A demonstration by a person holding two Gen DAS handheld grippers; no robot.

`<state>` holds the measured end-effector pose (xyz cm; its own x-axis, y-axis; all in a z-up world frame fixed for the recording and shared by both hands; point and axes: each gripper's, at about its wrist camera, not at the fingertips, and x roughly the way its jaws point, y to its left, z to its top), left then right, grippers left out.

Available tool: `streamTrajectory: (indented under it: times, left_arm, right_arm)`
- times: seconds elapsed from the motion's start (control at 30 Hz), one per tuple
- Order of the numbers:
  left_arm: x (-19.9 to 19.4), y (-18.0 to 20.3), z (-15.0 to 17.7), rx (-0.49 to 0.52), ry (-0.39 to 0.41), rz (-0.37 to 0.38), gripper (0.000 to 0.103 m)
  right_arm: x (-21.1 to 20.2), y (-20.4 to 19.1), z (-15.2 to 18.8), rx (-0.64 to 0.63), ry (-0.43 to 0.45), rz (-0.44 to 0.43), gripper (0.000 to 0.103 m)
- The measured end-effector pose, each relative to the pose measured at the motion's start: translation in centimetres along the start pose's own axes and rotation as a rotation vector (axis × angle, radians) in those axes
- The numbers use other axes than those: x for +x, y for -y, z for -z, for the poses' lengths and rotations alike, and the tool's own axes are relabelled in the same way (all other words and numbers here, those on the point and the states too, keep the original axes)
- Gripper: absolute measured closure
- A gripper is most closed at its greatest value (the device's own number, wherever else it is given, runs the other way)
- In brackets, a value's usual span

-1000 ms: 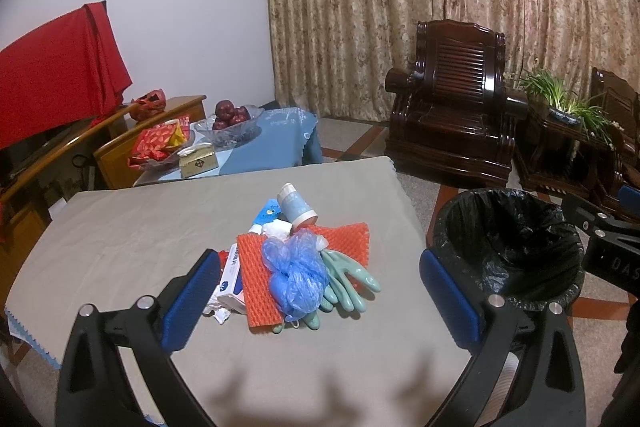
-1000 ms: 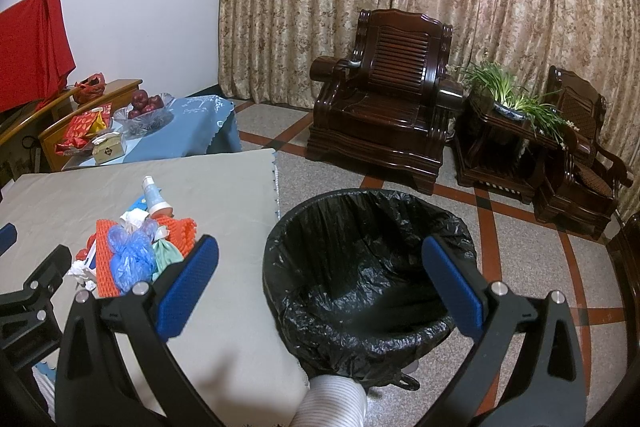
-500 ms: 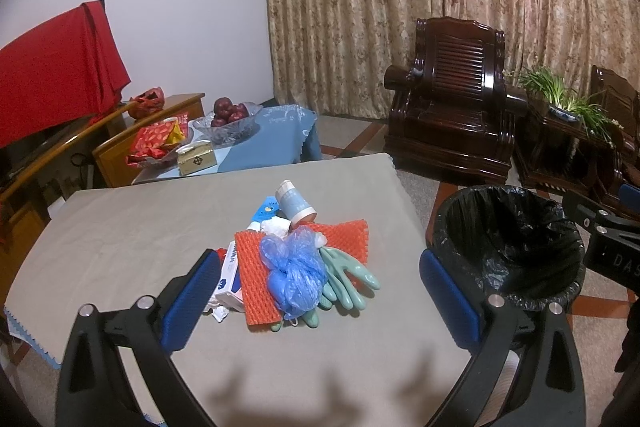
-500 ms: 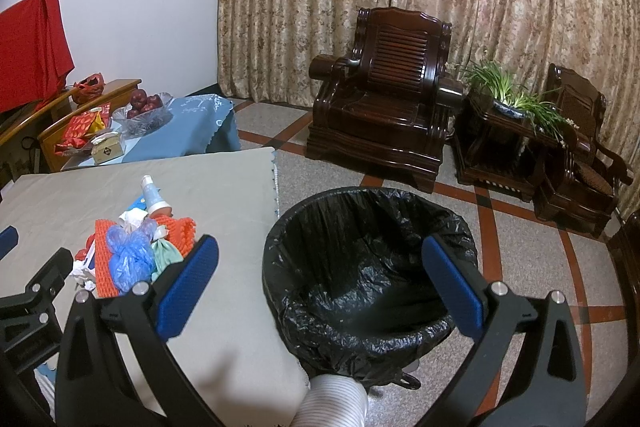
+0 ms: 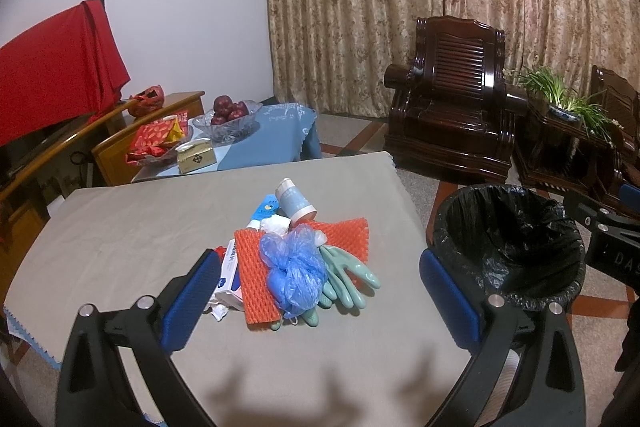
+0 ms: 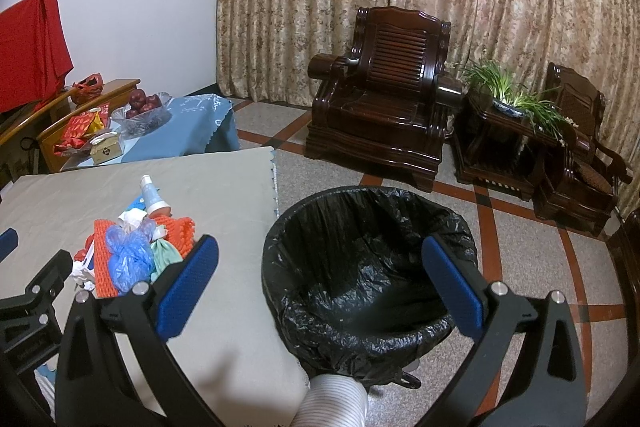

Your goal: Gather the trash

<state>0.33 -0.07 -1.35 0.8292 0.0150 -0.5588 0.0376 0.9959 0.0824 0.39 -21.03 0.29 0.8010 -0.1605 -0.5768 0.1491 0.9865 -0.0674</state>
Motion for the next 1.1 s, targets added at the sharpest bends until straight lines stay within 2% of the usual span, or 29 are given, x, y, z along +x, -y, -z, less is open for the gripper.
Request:
streamTrajectory:
  times: [0.4,0.57,0.73,0.8,0.9,1.1]
  left_arm:
    - [0.6,0.0,1.1,-0.007,-0.005,0.003,0.006]
    - [1.6,-1.7,2.4,-0.040,0.000,-0.025,0.006]
    - [3.1,-5.0,3.1,-0.077,-0.025,-0.061,0.006]
    - [3.6,-6.0,3.7,-0.086,-0.029,-0.077,0.006]
    - [4.6,-7.7,4.7,-0.115,-0.026,-0.059,0.006]
    - [7.7,-10.4,5.7,-0.135,-0.099,-0.082,0.006]
  right_arm:
    - [0.3,-0.3,0.4,-0.005,-0.001,-0.014,0.005]
    - [1.4,-1.5,0.1,-0.024,-0.011,-0.039,0.005]
    - [3.5,-4.6,0.8,-0.056,-0.032,-0.092,0.013]
    - [4.3,-5.7,1.0,-0.068,-0.044,-0.121,0.024]
    - [5.9,-7.9,1.3,-0.087,-0.064,-0.157,0.026]
    - [9.2,-12.8,2.8,-0.152,-0.085,-0.236,0.030]
